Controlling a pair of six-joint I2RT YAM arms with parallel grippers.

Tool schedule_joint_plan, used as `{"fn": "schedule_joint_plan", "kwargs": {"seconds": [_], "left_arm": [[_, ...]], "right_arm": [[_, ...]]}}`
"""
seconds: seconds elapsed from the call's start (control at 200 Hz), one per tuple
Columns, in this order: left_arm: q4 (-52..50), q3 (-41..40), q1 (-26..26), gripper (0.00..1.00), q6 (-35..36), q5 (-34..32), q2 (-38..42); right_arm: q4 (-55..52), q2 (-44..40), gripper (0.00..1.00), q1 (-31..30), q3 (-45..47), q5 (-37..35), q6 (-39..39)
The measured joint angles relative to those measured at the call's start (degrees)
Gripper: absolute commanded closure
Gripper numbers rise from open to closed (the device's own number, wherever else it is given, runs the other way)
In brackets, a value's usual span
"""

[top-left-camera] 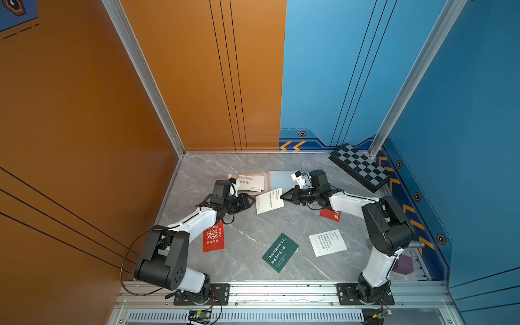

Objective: Place the photos into the photo albums
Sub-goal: Pick up the photo at the center of the board.

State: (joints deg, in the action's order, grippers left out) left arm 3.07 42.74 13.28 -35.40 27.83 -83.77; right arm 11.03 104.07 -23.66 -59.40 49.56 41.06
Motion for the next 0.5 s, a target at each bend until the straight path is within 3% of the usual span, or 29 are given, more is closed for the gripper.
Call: {"fn": "schedule_joint_plan", "kwargs": {"seconds": [0.26,0.5], "left_arm": [[0.9,0.0,-1.4,0.47,-1.6,4.1,0.2],[4.7,0.0,-2.5,0.47,-4.4,7.4,0.2]], "right_arm": [[-3.1,-2.0,1.0,0.2,-1.7,0.1,-5.1],[2.4,-2.3,1.0,2.8,-0.9,2.8,-2.1]]}}
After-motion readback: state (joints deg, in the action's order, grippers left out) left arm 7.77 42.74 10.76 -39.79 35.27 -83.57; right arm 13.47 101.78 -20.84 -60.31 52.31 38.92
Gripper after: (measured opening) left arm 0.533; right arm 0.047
